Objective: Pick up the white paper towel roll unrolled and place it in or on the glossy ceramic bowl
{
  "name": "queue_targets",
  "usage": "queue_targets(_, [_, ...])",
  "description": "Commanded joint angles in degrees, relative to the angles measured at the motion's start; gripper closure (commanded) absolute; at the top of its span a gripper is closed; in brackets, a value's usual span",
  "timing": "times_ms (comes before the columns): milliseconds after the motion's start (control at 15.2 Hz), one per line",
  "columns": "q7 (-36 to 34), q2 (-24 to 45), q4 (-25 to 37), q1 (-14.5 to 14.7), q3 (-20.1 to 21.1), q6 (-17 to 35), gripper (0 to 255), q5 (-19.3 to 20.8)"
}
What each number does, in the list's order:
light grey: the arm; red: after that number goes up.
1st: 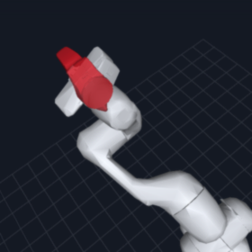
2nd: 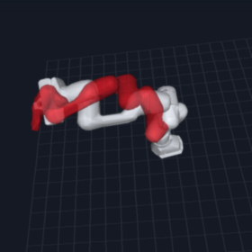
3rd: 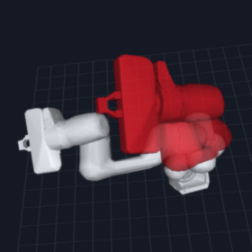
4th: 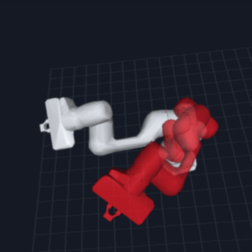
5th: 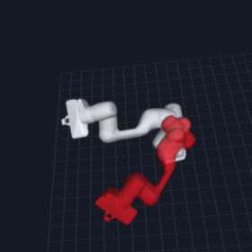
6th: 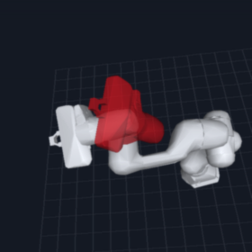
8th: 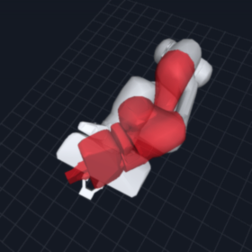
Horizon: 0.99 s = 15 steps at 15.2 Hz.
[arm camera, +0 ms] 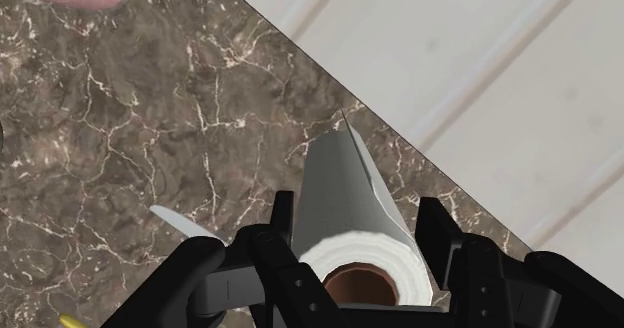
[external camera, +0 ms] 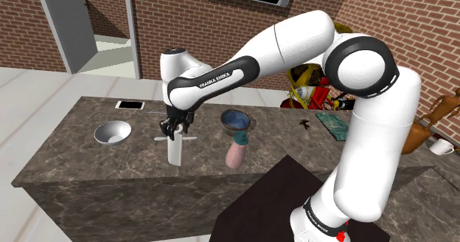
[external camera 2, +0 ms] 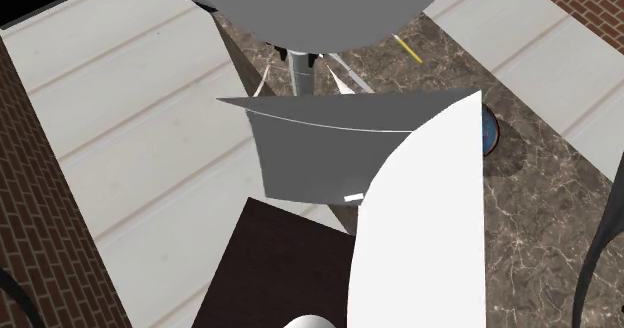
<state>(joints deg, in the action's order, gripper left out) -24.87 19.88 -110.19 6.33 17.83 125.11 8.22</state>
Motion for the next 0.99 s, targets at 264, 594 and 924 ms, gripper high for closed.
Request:
queue_targets(264, [0.73,-2.37,1.48,-0.31,0.41,-3.73,255,-1.04])
queue_targets(594, [1.27,-4.16,3.09,-0.5,0.67,-7.03,255,-1.82])
queue_targets(924, [1.74,-5.7,5.03,-0.64,0.88,-10.42,255,-2.49])
